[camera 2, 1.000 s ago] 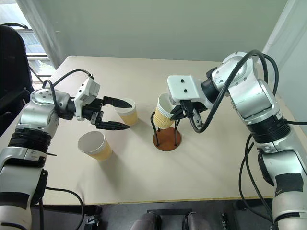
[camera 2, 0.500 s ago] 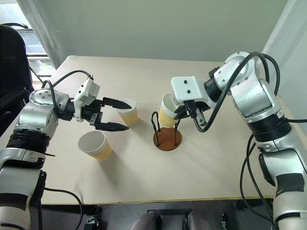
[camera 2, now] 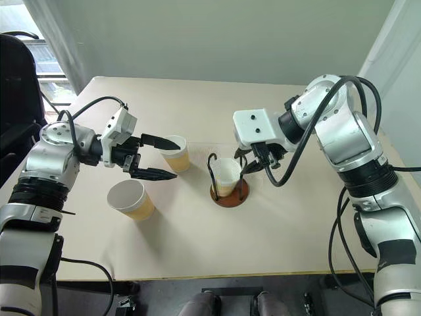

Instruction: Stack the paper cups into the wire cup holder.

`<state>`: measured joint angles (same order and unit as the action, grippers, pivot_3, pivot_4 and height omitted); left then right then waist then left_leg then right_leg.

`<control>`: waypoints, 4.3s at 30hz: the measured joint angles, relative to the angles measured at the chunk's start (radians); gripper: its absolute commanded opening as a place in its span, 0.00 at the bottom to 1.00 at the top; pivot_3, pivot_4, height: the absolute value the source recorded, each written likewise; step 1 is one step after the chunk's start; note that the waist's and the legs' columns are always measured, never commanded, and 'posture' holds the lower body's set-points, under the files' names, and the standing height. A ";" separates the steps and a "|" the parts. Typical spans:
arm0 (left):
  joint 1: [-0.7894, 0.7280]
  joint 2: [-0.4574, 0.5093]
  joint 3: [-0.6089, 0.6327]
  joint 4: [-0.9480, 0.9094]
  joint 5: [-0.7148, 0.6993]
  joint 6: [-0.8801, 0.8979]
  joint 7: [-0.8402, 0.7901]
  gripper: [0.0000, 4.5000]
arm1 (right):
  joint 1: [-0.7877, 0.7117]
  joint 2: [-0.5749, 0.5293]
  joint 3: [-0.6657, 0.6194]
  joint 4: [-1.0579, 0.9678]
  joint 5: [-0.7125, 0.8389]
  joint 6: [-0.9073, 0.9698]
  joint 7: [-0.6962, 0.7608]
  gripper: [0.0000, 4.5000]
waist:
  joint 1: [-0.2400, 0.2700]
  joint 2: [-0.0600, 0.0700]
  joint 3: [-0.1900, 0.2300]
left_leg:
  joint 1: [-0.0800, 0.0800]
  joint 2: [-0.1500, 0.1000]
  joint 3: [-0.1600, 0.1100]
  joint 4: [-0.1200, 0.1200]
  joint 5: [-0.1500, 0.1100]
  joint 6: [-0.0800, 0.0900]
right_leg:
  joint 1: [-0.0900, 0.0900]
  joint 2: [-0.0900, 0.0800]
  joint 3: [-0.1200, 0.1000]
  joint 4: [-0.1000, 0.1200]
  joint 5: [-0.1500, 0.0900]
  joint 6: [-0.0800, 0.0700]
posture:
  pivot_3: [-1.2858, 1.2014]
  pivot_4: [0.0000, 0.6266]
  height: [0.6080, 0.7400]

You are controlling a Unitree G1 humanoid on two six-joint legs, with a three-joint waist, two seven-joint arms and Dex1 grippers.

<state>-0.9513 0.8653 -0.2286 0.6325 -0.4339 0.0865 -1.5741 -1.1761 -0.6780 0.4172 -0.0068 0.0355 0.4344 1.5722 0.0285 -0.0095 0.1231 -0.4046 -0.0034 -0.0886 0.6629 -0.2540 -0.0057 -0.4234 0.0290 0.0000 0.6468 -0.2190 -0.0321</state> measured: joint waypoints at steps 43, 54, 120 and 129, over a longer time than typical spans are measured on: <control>-0.384 -0.095 -0.011 0.417 0.516 -0.444 0.071 1.00 | 0.140 -0.004 -0.340 0.081 0.374 0.246 -0.235 0.74 | 0.002 0.002 0.001 | -0.004 -0.001 -0.001 0.001 -0.002 0.003 | -0.002 0.000 0.001 -0.003 0.002 0.003 | 0.52 0.24 1.00; -0.401 -0.074 -0.162 0.473 0.774 -0.594 0.162 1.00 | 0.122 -0.046 -0.318 0.120 0.373 0.253 -0.200 0.74 | -0.002 0.004 0.003 | -0.006 -0.001 0.000 0.002 -0.002 0.004 | -0.004 0.000 0.002 -0.003 0.002 0.004 | 0.52 0.24 1.00; -0.619 -0.193 -0.118 0.554 0.661 -0.509 0.000 0.01 | 0.208 -0.187 -0.214 0.267 0.205 -0.076 0.008 0.75 | -0.002 0.006 0.004 | -0.015 -0.001 0.012 0.011 -0.003 0.027 | -0.011 -0.004 0.009 -0.002 0.014 0.014 | 0.52 0.24 1.00; -0.701 -0.256 -0.252 0.539 0.503 -0.443 -0.005 0.01 | 0.170 -0.158 -0.215 0.309 0.223 -0.082 0.031 0.75 | -0.004 0.009 0.005 | -0.015 -0.002 0.015 0.012 -0.004 0.028 | -0.012 -0.003 0.010 -0.003 0.014 0.015 | 0.52 0.24 1.00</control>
<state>-1.6526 0.6089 -0.4802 1.1716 0.0694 -0.3563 -1.5791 -1.0062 -0.8362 0.2027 0.3018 0.2588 0.3524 1.6027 0.0245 -0.0009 0.1280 -0.4197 -0.0049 -0.0733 0.6752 -0.2576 0.0225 -0.4349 0.0258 0.0103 0.6441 -0.2047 -0.0172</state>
